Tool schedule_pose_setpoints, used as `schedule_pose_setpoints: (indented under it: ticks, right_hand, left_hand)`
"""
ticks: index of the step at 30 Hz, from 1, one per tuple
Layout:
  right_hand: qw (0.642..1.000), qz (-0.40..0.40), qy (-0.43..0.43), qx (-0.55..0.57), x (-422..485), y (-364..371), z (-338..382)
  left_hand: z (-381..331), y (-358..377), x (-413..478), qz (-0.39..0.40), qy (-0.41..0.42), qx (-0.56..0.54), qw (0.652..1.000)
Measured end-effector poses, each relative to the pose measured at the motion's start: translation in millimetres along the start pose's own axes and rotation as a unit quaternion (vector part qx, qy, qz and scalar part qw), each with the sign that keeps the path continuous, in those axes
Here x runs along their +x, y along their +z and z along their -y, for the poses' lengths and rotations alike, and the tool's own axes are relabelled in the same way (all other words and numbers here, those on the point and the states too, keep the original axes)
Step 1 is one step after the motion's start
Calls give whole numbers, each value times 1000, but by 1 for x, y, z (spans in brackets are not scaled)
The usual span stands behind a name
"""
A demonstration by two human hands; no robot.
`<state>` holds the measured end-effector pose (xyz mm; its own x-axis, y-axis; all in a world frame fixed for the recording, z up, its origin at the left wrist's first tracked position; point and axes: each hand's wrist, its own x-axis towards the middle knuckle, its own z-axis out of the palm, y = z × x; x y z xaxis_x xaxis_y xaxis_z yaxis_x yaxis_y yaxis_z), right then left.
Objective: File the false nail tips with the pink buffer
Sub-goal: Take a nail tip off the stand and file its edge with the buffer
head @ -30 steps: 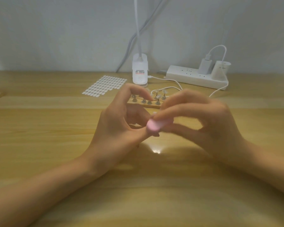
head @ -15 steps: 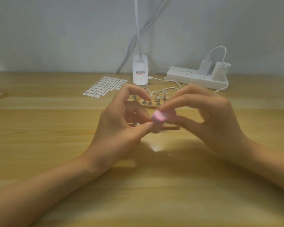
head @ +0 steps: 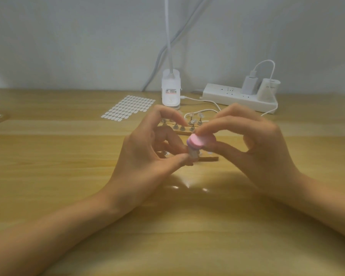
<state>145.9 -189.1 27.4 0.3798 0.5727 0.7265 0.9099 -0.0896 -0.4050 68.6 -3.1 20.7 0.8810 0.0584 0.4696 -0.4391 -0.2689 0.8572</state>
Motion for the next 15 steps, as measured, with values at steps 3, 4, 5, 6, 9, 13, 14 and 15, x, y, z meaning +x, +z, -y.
schedule_pose_setpoints:
  ticks: [3, 4, 5, 6, 9, 13, 14, 15]
  right_hand:
    - [999, 33, -38, -6, -2, 2, 2]
    - [999, 29, -33, -12, -1, 1, 1]
    - [1000, 17, -17, -14, 0, -1, 0]
    - [1000, 6, -3, -11, 0, -2, -1]
    - [1000, 20, -21, -1, -2, 1, 0]
    - [1000, 6, -3, -3, -1, -1, -1]
    - [1000, 7, -3, -3, -1, -1, -1]
    - [1000, 17, -15, -3, -1, 0, 0]
  left_hand:
    - [1, 0, -1, 10, 4, -16, 1000]
    - [2, 1, -1, 10, 3, -18, 1000]
    - [3, 1, -1, 7, 0, -18, 1000]
    - [3, 0, -1, 3, -1, -16, 1000]
    - [3, 1, -2, 6, -1, -23, 1000]
    - [3, 1, -1, 3, -8, -18, 1000]
    - [3, 1, -1, 1, -9, -20, 1000]
    - [3, 1, -1, 2, -9, -26, 1000]
